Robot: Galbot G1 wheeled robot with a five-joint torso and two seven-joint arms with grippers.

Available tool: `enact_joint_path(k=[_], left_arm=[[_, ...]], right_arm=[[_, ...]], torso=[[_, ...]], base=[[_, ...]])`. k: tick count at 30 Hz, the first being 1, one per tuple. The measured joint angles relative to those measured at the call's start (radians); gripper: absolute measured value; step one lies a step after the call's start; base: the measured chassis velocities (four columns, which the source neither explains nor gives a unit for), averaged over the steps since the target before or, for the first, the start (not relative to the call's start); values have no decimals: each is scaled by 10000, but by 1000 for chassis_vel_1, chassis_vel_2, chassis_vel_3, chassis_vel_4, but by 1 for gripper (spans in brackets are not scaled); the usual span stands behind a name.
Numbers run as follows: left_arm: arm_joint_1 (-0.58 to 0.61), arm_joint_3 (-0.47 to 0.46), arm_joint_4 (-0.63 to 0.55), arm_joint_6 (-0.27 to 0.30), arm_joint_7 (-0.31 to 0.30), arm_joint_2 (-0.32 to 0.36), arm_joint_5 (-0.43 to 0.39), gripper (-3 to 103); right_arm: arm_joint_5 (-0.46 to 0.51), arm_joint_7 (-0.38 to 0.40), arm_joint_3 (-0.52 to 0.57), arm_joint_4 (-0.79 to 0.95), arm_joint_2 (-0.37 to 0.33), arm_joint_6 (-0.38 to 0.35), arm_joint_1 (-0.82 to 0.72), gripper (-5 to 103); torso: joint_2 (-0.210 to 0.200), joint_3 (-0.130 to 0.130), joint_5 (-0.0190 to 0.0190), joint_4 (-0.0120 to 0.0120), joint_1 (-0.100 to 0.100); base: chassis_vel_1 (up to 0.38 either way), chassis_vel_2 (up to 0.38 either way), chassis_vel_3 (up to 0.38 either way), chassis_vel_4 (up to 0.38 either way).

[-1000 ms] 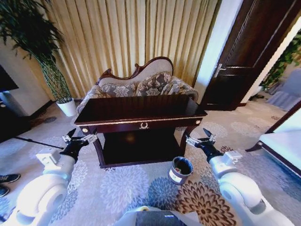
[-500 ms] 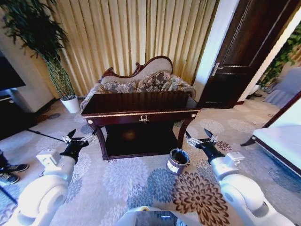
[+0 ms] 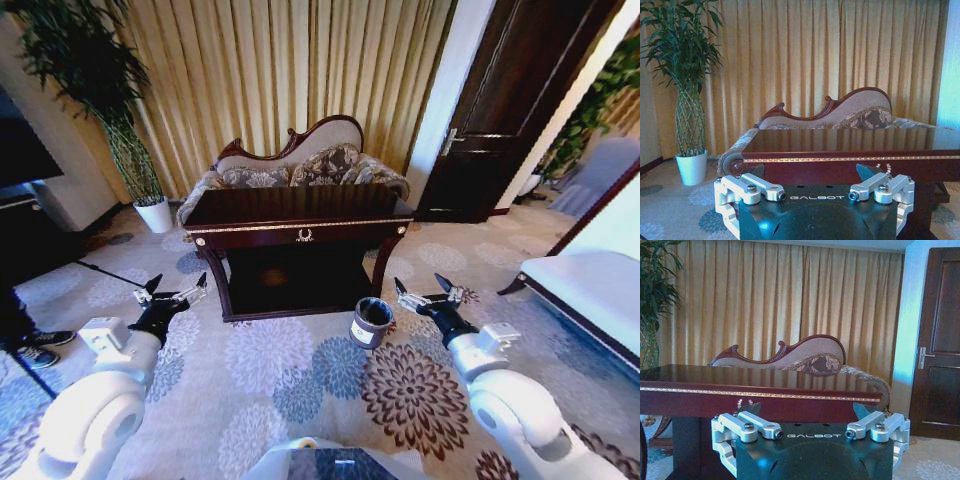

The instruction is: Move to the front of the table and place the trash on the table into the trash bin.

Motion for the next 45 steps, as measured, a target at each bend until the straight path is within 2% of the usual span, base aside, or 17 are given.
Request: enact_joint_path(k=[19,27,37,45], left_arm=[[8,198,-2,-28,13,-49,174,100],[11,286,-2,-81,20,-76,242,100],[77,507,-1,-386,20,-222,444,100],[44,496,-2,-289,21,-244,473,100]], right_arm=[[18,-10,51,-95,2,10,6,100],[-28,-13,-12,-163,67,317,-1,100],[-30,-28,-13,-169,127,332,-53,100],[-13,-18,82,-98,148,338,-116,100]], torso=[[5,-4,0,0,-9],[3,-2,3,0,-5],[1,-1,1,0,-1],[1,-1,0,0,-2]], base=[[205,-225,-203,220],[32,-60,-30,69],[0,0,0,0],[0,0,0,0]])
